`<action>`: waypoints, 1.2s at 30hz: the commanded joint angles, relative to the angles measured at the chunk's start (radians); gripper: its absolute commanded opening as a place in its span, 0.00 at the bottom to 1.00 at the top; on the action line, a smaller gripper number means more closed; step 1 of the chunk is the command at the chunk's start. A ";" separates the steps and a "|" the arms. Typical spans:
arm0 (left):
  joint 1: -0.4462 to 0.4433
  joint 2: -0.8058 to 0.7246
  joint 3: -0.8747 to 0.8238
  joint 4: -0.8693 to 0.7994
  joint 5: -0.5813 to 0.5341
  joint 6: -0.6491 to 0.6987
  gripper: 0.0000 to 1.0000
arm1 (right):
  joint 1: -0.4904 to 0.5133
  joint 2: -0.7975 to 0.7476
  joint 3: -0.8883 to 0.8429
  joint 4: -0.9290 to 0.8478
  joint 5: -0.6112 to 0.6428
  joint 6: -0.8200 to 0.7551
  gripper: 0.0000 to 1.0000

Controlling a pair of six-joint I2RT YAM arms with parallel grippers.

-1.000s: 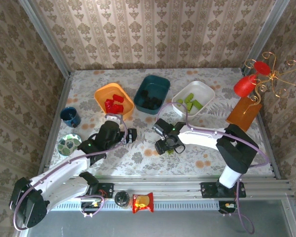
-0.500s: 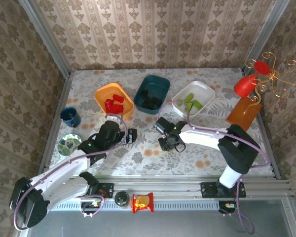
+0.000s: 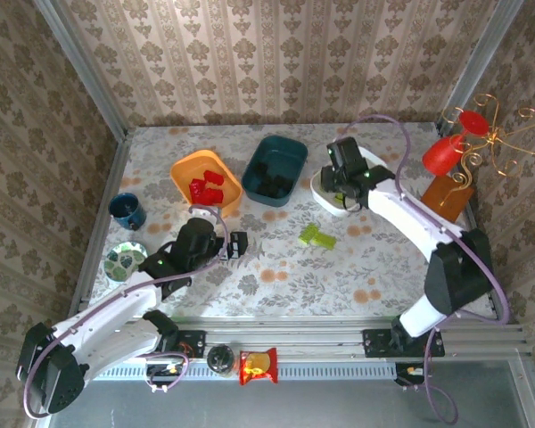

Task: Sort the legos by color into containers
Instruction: Place the lego in the container.

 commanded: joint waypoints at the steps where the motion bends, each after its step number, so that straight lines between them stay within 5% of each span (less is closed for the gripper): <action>1: 0.003 -0.017 0.005 -0.005 0.015 -0.003 1.00 | -0.057 0.132 0.099 -0.028 0.127 -0.006 0.24; 7: 0.003 -0.030 0.004 -0.017 0.024 -0.003 1.00 | -0.104 0.361 0.319 -0.154 0.297 -0.031 0.24; 17: 0.003 -0.032 0.005 -0.023 0.030 0.008 1.00 | -0.139 0.536 0.448 -0.244 0.284 -0.012 0.33; 26: 0.003 -0.020 0.018 -0.018 0.041 0.023 1.00 | -0.134 0.436 0.399 -0.181 0.218 -0.008 0.74; 36: 0.003 0.016 0.047 -0.006 0.068 0.043 1.00 | -0.037 0.145 0.250 -0.093 0.166 0.015 0.84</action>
